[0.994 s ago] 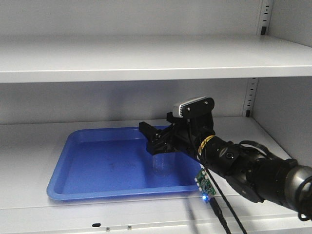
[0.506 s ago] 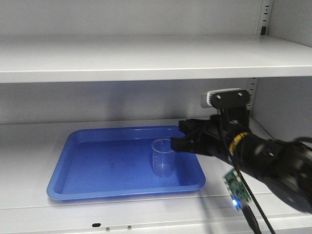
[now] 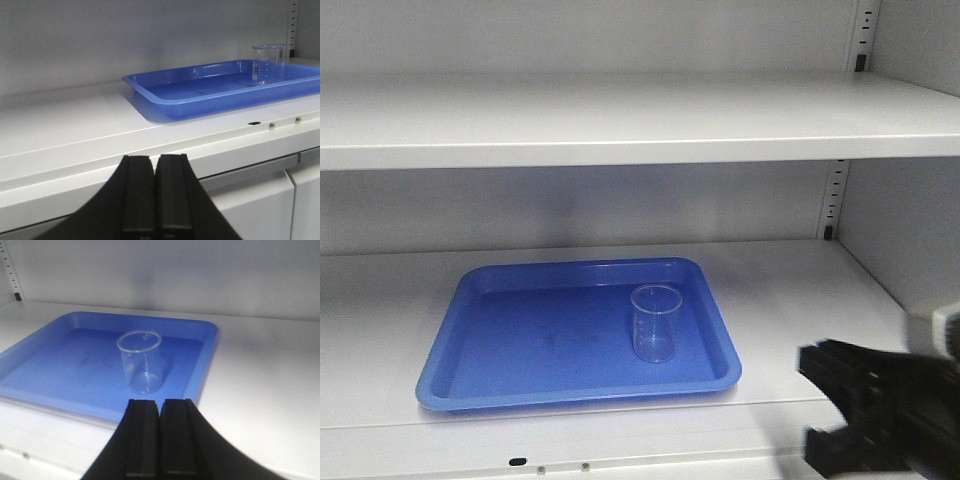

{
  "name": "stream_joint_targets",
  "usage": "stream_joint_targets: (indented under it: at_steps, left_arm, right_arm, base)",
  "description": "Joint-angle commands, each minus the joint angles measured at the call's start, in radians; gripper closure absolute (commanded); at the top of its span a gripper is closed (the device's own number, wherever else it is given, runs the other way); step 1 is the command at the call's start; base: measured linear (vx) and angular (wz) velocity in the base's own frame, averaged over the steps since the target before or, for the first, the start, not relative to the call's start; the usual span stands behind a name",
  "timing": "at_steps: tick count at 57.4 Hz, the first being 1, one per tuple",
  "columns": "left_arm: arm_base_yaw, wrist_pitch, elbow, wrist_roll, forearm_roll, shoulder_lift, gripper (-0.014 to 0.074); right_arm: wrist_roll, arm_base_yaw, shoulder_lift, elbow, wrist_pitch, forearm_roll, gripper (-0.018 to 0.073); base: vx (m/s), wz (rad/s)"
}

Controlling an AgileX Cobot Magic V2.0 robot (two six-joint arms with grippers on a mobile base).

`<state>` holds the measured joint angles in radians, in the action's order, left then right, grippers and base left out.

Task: Pick beaker and place in left cabinet

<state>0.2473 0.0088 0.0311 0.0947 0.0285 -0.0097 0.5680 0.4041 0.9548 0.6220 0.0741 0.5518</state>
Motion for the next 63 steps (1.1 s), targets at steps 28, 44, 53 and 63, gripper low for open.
stream_joint_targets:
  at_steps: [28,44,53,63]
  left_arm:
    - [0.006,-0.084,0.016,-0.003,0.008,-0.018,0.0596]
    - [0.006,-0.084,0.016,-0.003,0.008,-0.018,0.0596]
    - [0.006,-0.084,0.016,-0.003,0.008,-0.018,0.0596]
    - [0.006,-0.084,0.016,-0.003,0.008,-0.018,0.0596]
  right_arm:
    - [0.0,-0.004,-0.282,-0.101,0.0,0.001,0.0565]
    - [-0.355,-0.124,-0.302,-0.101,-0.058,-0.389,0.0565]
    - [-0.554,-0.274,-0.36,-0.125,-0.115,-0.517,0.0565]
    - [-0.544,-0.298,-0.548,-0.331,-0.103,-0.457,0.0565]
  base:
    - [0.0,0.0]
    - [0.0,0.0]
    - [0.0,0.0]
    - [0.0,0.0]
